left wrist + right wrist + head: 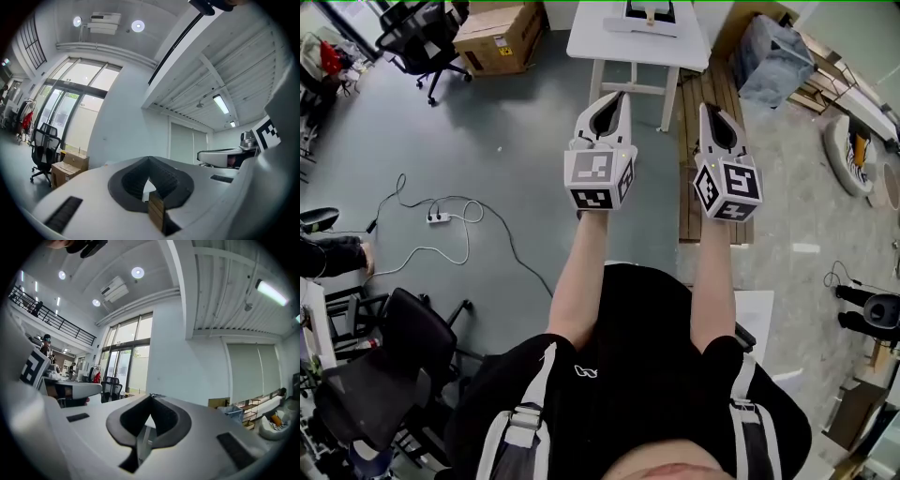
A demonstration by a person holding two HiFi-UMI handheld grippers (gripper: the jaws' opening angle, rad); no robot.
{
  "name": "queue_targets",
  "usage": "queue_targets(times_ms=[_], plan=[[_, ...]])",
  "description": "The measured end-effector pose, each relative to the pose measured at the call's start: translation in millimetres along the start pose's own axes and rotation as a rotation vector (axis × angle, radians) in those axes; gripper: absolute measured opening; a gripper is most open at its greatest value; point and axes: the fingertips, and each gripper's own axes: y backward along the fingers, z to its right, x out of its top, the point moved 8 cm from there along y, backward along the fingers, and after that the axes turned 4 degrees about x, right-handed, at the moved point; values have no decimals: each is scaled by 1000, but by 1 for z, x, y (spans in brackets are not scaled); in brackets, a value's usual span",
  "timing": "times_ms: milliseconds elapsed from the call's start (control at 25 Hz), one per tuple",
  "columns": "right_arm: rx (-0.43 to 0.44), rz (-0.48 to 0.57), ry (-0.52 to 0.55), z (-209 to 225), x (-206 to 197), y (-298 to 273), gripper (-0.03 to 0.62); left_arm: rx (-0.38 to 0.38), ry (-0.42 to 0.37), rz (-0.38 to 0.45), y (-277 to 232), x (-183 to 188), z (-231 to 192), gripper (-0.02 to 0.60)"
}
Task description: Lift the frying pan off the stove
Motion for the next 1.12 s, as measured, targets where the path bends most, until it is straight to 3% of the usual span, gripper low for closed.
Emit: queue_targets(times_ms=[440, 600, 840, 1120], plan=[[-11, 6, -17, -13, -4, -31, 0, 48, 61, 9, -5, 3, -59, 2], [-77, 18, -47, -2, -7, -24, -2, 62, 74, 25, 0, 8, -82, 2], [-144, 53, -73, 20, 2, -14, -2, 51, 67, 18, -2, 11, -86, 2], [-135, 82, -62, 24, 7, -26, -2, 44, 57, 47, -7, 16, -94, 2]])
